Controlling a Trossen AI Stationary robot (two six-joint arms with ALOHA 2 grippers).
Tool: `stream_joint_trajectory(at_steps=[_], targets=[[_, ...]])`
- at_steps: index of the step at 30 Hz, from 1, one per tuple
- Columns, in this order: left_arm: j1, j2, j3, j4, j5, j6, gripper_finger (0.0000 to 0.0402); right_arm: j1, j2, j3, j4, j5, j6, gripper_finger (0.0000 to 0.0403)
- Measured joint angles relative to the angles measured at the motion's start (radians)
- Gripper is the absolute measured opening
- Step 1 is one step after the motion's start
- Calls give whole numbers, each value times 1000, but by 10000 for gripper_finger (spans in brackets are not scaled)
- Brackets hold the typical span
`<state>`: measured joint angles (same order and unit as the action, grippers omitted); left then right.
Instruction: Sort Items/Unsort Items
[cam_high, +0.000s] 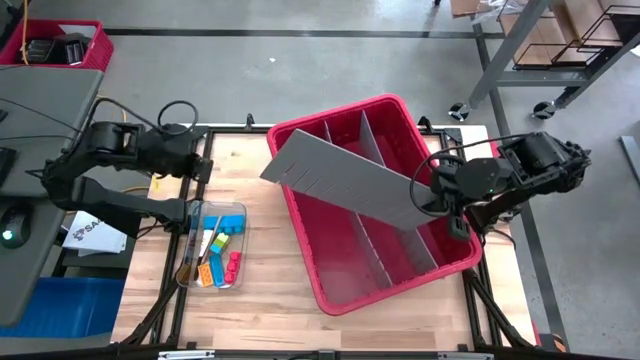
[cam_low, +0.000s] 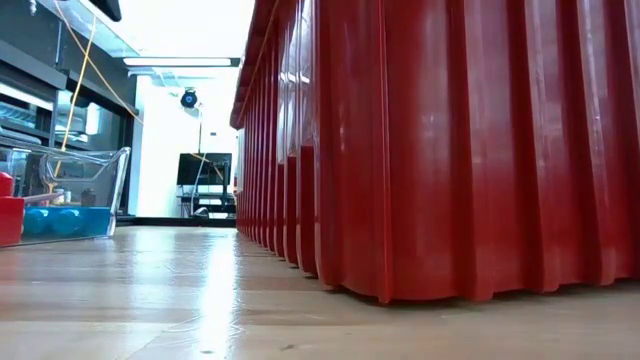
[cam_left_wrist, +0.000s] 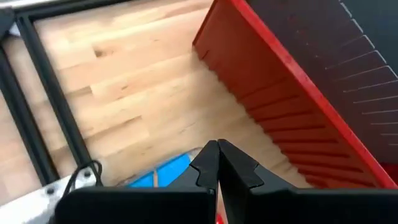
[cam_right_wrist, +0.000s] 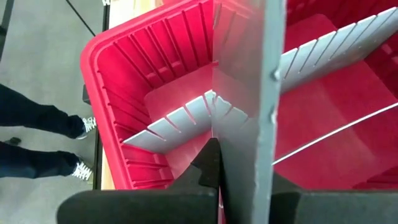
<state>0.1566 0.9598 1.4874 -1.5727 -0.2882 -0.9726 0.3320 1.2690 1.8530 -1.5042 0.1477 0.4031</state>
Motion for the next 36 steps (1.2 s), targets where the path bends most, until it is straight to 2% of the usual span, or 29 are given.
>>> stream_joint_trajectory(at_steps=[7, 10, 13, 16, 19, 21, 26, 31, 36], targets=[[29, 52, -3, 19, 39, 112, 0, -12, 1, 0, 6, -4, 8, 0], [28, 59, -3, 168, 137, 216, 0, -12, 1, 0, 5, -9, 9, 0], [25, 56, -2, 412, 218, 319, 0, -12, 1, 0, 6, -9, 8, 0], [25, 56, -2, 596, 218, 374, 0, -12, 1, 0, 6, -9, 8, 0], [25, 60, -2, 658, 179, 437, 0, -12, 1, 0, 36, -9, 25, 0], [25, 62, -2, 657, 159, 452, 0, -12, 1, -1, 109, -10, 42, 0], [25, 62, -3, 647, 148, 461, 0, -12, 19, -1, 422, -21, -17, 0], [25, 42, -3, 651, 148, 479, 0, -37, 107, -2, 740, -30, -82, 0], [26, 15, -3, 652, 148, 465, 0, -130, 177, -3, 983, -36, 23, 0]])
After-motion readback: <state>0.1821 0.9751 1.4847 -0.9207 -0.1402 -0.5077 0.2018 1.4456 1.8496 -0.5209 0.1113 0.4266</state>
